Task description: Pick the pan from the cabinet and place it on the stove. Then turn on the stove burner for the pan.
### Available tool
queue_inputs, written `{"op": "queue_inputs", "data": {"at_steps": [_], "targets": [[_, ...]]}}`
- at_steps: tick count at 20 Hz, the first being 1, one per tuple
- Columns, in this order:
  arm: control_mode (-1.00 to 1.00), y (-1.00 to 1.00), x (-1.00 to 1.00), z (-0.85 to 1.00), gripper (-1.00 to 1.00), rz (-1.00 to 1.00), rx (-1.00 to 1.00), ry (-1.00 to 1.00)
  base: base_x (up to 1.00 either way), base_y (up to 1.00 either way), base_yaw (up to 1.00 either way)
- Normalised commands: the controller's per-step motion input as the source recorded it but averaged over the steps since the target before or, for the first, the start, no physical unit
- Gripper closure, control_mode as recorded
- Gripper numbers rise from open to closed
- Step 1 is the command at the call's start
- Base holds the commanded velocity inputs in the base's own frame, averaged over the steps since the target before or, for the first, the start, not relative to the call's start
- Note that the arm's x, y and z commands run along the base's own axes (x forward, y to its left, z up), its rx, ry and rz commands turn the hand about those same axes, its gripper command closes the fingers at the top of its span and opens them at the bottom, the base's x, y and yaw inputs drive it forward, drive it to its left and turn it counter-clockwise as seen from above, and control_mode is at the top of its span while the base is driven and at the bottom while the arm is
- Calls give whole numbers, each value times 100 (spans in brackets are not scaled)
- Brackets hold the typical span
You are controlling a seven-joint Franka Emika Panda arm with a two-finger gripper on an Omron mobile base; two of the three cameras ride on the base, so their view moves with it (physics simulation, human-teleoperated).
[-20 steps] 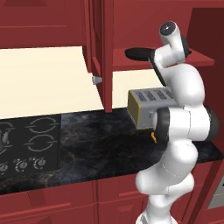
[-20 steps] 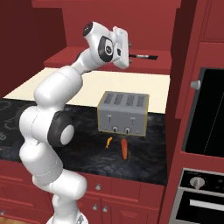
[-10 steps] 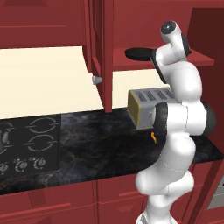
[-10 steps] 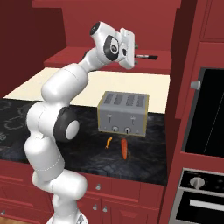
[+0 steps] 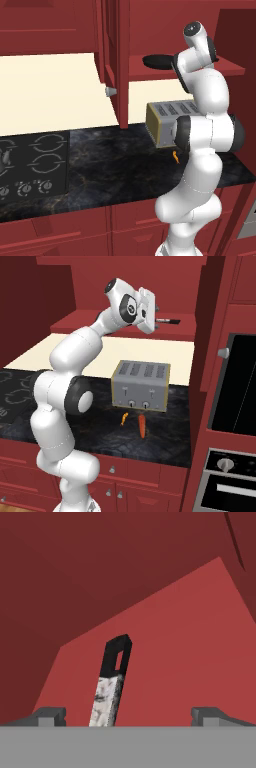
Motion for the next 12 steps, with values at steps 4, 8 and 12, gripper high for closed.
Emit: {"op": "queue_inputs", "data": {"at_steps": [4, 8, 12], "targets": [[-100, -1, 35, -19, -100, 0, 0, 2, 0, 0, 0], [-100, 0, 31, -24, -100, 0, 0, 2, 0, 0, 0], [-100, 0, 25, -32, -100, 0, 0, 2, 0, 0, 0]]}}
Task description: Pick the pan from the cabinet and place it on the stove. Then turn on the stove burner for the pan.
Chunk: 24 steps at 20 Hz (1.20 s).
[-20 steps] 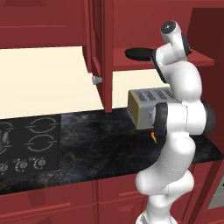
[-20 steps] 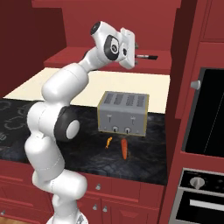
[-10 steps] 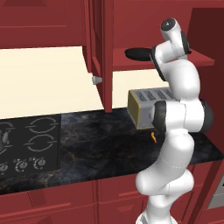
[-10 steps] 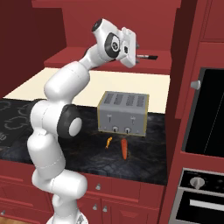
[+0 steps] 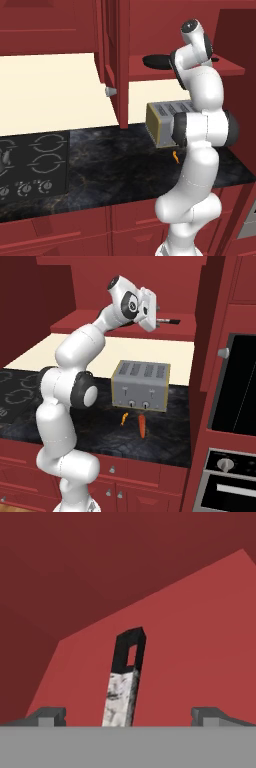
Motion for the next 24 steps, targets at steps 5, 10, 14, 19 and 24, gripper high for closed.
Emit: {"op": "queue_inputs", "data": {"at_steps": [5, 10, 14, 19, 24], "targets": [[-100, 0, 19, -36, -100, 0, 0, 1, 0, 0, 0], [-100, 0, 16, -42, -100, 0, 0, 1, 0, 0, 0], [-100, 0, 19, -42, -100, 0, 0, 2, 0, 0, 0], [-100, 0, 26, -40, -100, 0, 0, 3, 0, 0, 0], [-100, 0, 29, -45, -100, 0, 0, 4, 0, 0, 0]]}}
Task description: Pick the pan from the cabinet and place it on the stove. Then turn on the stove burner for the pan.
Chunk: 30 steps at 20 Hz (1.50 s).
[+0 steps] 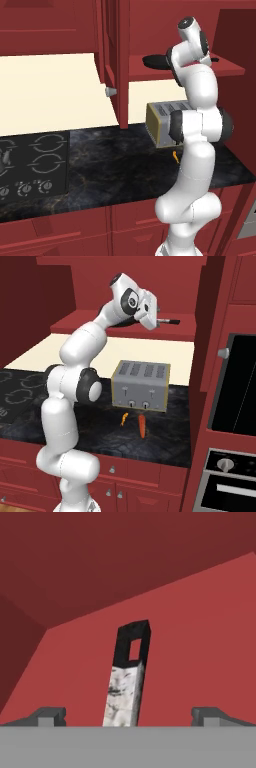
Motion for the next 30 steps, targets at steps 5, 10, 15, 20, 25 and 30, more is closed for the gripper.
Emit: {"op": "queue_inputs", "data": {"at_steps": [5, 10, 15, 20, 25, 30], "targets": [[-100, 0, 26, -47, -100, 0, 0, 4, 0, 0, 0], [-100, 0, 24, -49, -100, 0, 0, 5, 0, 0, 0], [-100, 0, 21, -54, -100, 0, 0, 4, 0, 0, 0], [-100, 0, 22, -55, -100, 0, 0, 3, 0, 0, 0], [-100, 0, 21, -56, -100, 0, 0, 3, 0, 0, 0], [-100, 0, 19, -50, -100, 0, 1, 3, 0, 0, 0]]}}
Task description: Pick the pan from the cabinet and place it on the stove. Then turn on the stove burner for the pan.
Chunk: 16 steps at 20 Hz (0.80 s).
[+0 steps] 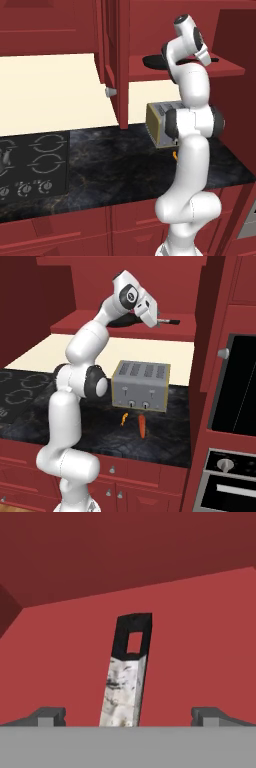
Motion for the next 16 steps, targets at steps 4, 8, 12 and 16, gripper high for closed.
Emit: {"op": "queue_inputs", "data": {"at_steps": [4, 8, 12, 16], "targets": [[-100, 0, 17, -53, -100, 0, 1, 2, 0, 0, 0], [-100, 0, 15, -54, -100, 0, 1, 2, 0, 0, 0], [-100, 0, 13, -56, -100, 0, 1, 2, 0, 0, 0], [-100, 0, 12, -56, -100, 0, 1, 2, 0, 0, 0]]}}
